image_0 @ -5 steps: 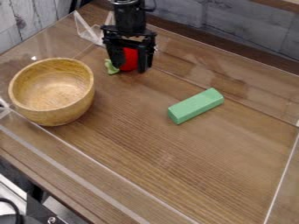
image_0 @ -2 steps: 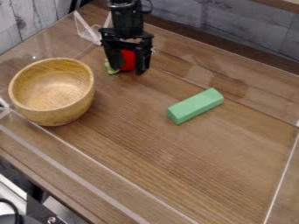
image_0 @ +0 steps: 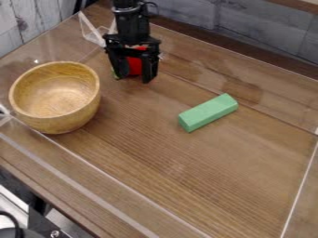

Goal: Move the red fruit to the right

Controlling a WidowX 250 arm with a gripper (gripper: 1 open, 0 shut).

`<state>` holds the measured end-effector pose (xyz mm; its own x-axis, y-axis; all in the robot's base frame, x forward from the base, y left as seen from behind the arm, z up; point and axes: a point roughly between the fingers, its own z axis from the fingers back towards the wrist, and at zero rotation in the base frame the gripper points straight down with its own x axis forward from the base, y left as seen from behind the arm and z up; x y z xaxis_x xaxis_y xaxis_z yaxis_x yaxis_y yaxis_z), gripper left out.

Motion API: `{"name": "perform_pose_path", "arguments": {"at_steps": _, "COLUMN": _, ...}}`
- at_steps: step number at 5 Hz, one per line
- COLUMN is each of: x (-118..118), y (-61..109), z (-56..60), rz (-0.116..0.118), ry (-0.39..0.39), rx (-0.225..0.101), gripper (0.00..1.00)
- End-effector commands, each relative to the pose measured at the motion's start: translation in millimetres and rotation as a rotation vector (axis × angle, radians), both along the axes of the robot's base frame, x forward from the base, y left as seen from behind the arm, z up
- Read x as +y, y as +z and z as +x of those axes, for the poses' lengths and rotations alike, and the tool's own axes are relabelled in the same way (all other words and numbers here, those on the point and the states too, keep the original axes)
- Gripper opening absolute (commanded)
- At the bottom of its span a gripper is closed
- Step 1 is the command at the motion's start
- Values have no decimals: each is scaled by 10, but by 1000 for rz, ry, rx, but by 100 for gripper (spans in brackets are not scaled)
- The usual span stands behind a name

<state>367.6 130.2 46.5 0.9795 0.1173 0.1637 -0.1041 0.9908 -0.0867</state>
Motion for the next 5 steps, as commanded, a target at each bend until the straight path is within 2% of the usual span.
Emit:
{"name": "perform_pose_path", "arguments": {"at_steps": 1, "x": 48, "y": 207, "z": 50, "rz": 23, "ry": 7, "rx": -61, "gripper": 100}}
{"name": "perform_pose_path", "arguments": {"at_steps": 5, "x": 81, "y": 249, "z": 40, "rz": 27, "ry": 24, "rx": -92, "gripper": 100}}
